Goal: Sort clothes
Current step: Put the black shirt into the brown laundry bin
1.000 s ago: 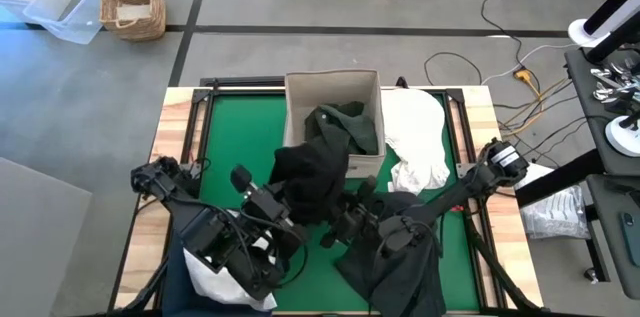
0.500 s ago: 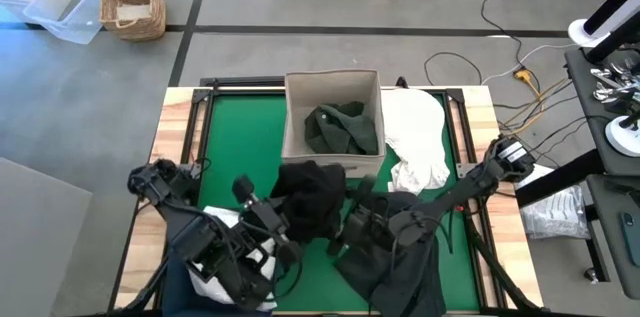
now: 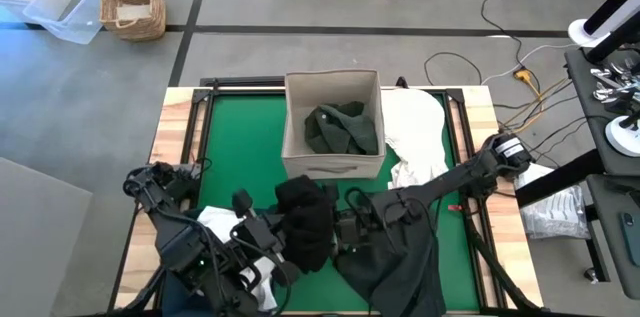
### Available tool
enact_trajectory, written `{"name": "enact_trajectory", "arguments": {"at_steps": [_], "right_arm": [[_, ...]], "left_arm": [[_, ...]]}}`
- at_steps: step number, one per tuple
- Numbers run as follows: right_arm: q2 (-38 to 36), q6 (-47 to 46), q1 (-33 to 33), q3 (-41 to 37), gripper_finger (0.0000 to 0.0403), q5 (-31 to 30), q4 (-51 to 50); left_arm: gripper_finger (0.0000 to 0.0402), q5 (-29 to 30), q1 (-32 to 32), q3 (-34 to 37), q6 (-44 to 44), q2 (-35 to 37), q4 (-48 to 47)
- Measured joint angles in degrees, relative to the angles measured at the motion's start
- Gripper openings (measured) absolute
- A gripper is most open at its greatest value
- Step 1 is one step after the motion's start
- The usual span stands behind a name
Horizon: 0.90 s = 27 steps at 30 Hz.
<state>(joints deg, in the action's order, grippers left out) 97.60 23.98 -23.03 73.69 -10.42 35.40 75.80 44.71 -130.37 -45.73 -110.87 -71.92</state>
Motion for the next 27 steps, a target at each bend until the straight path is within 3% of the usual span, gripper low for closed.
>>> {"name": "enact_trajectory", "arguments": {"at_steps": [6, 10, 16, 22, 27], "right_arm": [[0.0, -0.1, 2.4, 0.0, 0.0291, 11.3, 0.4], [0.0, 0.1, 2.3, 0.0, 0.0269, 13.3, 2.5], [0.0, 0.2, 2.3, 0.0, 0.0165, 13.3, 2.6], [0.0, 0.8, 2.3, 0.1, 0.0027, 13.4, 0.7], [-0.1, -0.5, 2.3, 0.1, 0.0021, 12.8, -1.1]], "left_arm": [[0.0, 0.1, -0.1, 0.0, 3.3, -0.2, 3.7], [0.0, 1.5, -0.3, 0.0, 3.5, -0.4, 4.0], [0.0011, 3.4, -0.3, 0.0, 3.0, -0.4, 5.5], [0.0093, 1.2, -0.2, 0.0, 4.1, -0.4, 4.8], [0.0179, -3.4, 0.1, 0.0, 5.3, 0.5, 2.1]]}}
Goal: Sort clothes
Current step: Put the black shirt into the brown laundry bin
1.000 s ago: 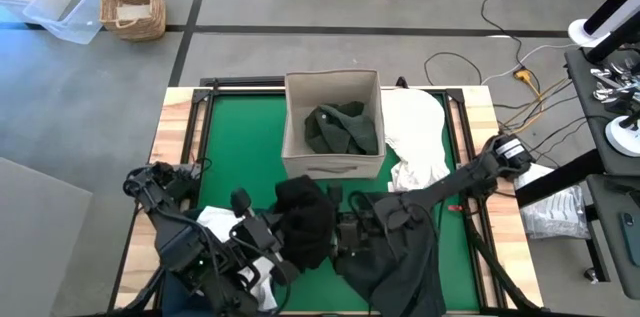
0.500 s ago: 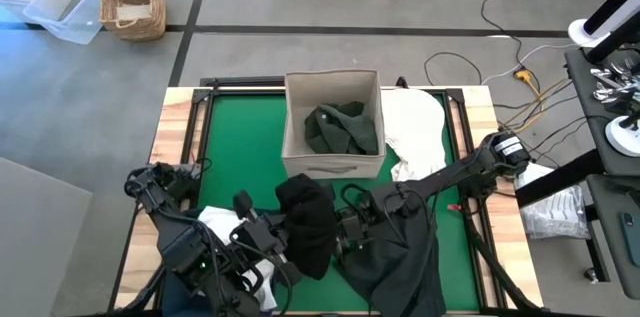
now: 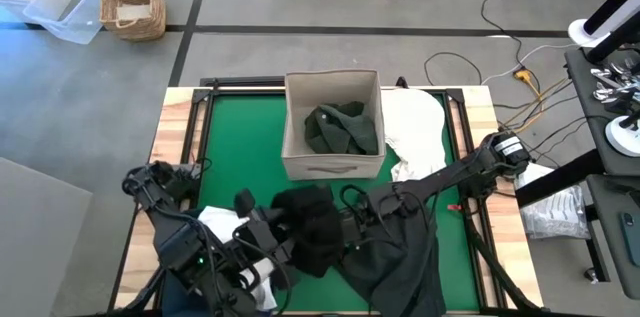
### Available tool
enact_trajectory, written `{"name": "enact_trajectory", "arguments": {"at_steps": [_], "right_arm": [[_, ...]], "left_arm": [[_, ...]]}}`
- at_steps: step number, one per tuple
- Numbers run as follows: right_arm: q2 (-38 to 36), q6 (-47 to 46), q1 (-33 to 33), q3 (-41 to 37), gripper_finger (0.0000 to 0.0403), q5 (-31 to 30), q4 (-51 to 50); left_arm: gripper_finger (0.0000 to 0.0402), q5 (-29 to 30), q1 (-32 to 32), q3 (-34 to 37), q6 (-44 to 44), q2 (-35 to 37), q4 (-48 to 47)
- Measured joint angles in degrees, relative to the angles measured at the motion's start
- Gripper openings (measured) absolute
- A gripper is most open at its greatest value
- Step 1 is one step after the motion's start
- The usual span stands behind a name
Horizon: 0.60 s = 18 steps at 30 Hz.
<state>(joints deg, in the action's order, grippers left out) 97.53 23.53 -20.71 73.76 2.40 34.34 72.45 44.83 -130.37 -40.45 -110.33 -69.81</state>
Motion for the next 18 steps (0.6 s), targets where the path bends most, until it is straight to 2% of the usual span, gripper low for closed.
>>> {"name": "enact_trajectory", "arguments": {"at_steps": [4, 7, 18], "right_arm": [[-1.2, -0.6, 0.0, 0.0, 0.002, -0.7, -3.0], [-2.6, -1.2, -0.1, 0.0, 0.0019, -0.9, -4.5], [-7.4, -3.6, -0.8, 0.0, 0.0018, -0.9, -12.0]], "left_arm": [[0.0227, -5.7, 0.3, 0.0, -0.8, 1.1, -4.5], [0.0245, -8.1, 0.6, 0.0, -1.2, 1.5, -6.3], [0.0252, -14.0, 1.2, 0.0, -1.2, 2.8, -8.3]]}}
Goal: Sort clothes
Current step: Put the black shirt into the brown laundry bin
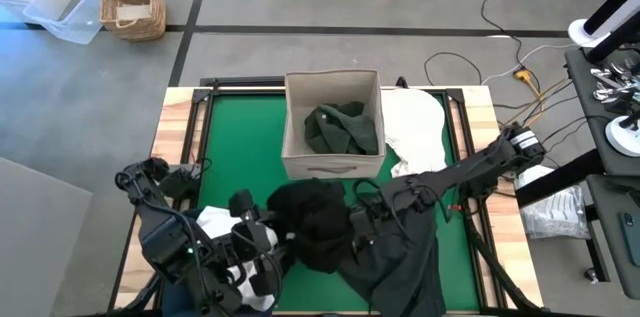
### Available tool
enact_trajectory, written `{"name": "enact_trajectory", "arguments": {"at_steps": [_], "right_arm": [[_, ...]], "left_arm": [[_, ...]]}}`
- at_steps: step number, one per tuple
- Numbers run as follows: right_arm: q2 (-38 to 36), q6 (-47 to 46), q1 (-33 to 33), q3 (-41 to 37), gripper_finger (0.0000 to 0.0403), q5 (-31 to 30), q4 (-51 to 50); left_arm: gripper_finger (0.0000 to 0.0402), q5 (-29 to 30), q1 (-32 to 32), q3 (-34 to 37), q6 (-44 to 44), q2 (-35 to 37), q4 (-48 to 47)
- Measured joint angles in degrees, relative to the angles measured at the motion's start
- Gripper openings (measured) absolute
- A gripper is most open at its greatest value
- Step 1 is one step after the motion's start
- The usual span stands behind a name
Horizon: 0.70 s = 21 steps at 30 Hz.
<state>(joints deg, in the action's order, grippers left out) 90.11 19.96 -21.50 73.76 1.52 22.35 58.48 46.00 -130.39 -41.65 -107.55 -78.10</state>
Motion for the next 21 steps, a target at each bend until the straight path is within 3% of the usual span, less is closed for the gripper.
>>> {"name": "enact_trajectory", "arguments": {"at_steps": [10, 21], "right_arm": [[-6.0, -2.5, 0.0, 2.8, 0.0018, 0.0, -8.2], [-8.2, 2.1, 0.2, 18.9, 0.0018, 0.0, -23.0]], "left_arm": [[0.0252, -4.8, 1.6, 0.0, -0.1, 0.5, -5.0], [0.0252, -8.4, 2.5, 0.2, -4.7, 0.3, -9.3]]}}
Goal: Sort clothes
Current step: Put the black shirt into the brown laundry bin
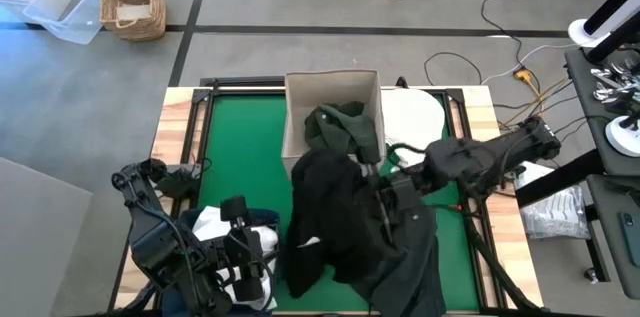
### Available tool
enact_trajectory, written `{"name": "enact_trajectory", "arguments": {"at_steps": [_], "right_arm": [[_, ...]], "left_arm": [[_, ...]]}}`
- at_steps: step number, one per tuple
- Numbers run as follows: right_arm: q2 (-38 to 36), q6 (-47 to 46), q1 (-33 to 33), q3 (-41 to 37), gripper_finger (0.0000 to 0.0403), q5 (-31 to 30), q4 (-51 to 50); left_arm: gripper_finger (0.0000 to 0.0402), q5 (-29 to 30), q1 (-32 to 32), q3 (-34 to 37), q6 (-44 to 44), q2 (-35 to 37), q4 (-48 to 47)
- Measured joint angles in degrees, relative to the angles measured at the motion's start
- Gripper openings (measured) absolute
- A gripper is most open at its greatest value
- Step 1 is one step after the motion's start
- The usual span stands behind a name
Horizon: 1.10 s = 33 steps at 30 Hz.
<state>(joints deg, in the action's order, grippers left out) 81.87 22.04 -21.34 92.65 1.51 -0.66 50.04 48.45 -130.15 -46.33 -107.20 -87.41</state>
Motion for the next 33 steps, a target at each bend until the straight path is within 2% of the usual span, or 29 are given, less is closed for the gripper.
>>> {"name": "enact_trajectory", "arguments": {"at_steps": [4, 7, 12, 16, 20, 24, 28, 33], "right_arm": [[0.7, 2.3, 0.5, 7.3, 0.0018, -0.2, -5.1], [0.8, 4.6, 1.4, 12.5, 0.0018, -2.7, -8.5], [0.8, 10.3, 3.2, 18.7, 0.0018, -4.7, -9.6], [1.1, 14.3, 5.2, 22.0, 0.0018, -4.7, -8.7], [1.8, 17.4, 7.7, 24.7, 0.0018, -6.2, -8.4], [2.8, 18.9, 10.2, 26.3, 0.0018, -7.0, -7.9], [4.9, 19.8, 12.2, 29.7, 0.0018, -12.9, -7.2], [8.4, 22.1, 15.5, 34.3, 0.0018, -17.4, -7.5]], "left_arm": [[0.0252, -1.2, 0.6, 0.2, -2.8, -0.3, -2.2], [0.0252, -1.6, 1.8, 0.7, -4.0, -0.3, -2.6], [0.0252, -1.4, 4.1, 2.5, -6.9, -0.3, -2.6], [0.0252, 0.6, 5.5, 6.5, -9.9, -0.4, -2.6], [0.0252, 5.7, 5.7, 10.7, -10.6, -0.4, 0.2], [0.0252, 14.2, 5.7, 15.1, -9.6, -0.4, 6.1], [0.0252, 19.4, 5.7, 21.1, -9.5, -0.4, 11.3], [0.0252, 22.8, 5.7, 26.9, -9.5, -0.4, 17.7]]}}
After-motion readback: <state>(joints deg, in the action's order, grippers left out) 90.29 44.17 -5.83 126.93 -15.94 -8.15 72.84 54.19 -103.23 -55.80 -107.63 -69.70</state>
